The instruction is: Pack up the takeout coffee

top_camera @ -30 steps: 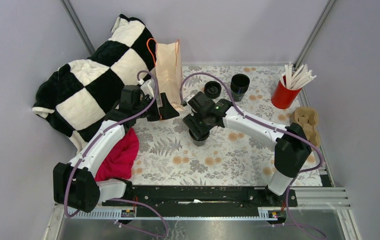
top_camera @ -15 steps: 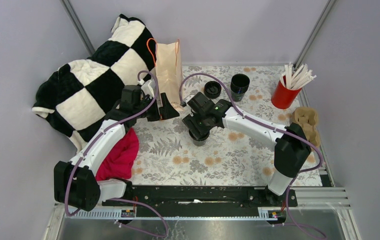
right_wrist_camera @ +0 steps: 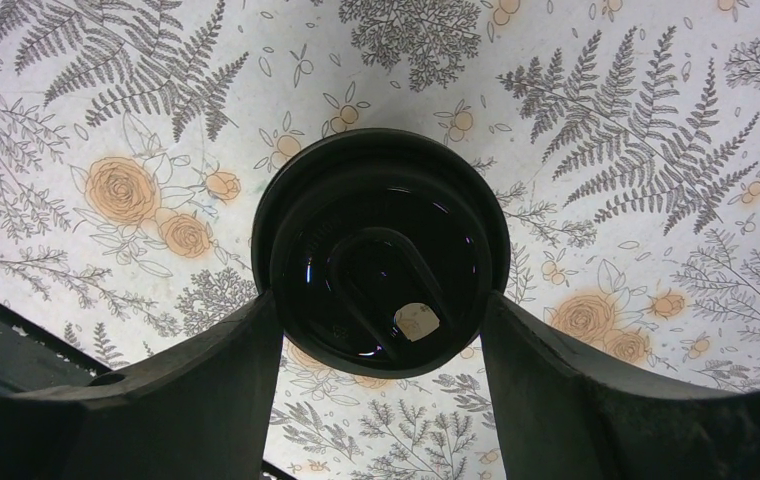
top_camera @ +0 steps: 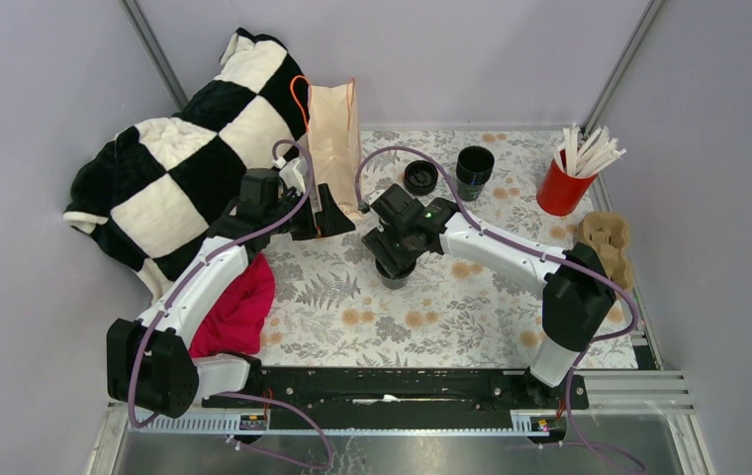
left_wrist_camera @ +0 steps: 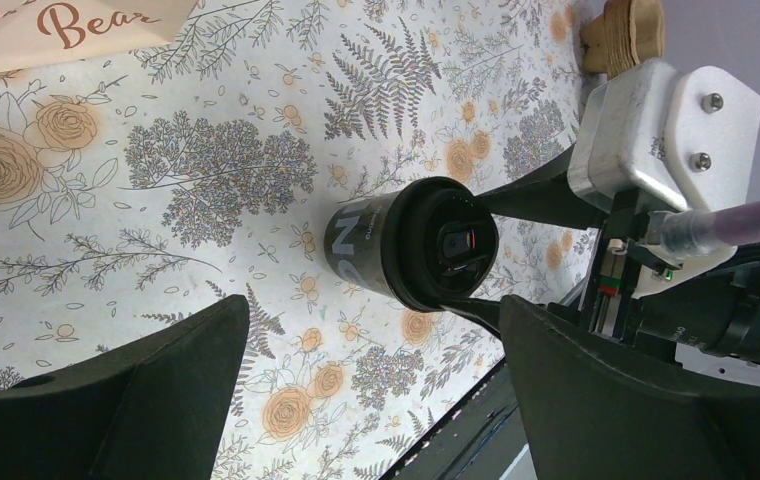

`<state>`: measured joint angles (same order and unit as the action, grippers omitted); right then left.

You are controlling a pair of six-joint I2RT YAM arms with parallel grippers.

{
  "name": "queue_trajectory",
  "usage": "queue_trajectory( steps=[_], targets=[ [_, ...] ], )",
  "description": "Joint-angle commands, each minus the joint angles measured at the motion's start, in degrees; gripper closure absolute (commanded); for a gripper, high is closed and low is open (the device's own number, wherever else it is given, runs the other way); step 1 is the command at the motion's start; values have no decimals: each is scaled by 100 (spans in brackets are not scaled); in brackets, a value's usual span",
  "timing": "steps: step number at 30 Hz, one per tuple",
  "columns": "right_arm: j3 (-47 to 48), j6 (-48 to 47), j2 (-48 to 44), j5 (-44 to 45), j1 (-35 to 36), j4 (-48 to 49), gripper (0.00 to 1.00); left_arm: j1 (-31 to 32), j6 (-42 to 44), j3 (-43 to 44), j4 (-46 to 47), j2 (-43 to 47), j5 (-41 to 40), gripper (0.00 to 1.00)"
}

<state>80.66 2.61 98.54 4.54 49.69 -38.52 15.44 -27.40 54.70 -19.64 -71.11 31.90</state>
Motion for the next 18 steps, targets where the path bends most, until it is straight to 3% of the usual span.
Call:
queue_trajectory(
  steps=[1,18],
  targets=[
    [-7,-41,0,197,59,-91,39,-30,87,-46,273,2,121,1],
    [-74,-4,-108,65,64,99,38,-38,68,-64,307,-23,200,1]
  ],
)
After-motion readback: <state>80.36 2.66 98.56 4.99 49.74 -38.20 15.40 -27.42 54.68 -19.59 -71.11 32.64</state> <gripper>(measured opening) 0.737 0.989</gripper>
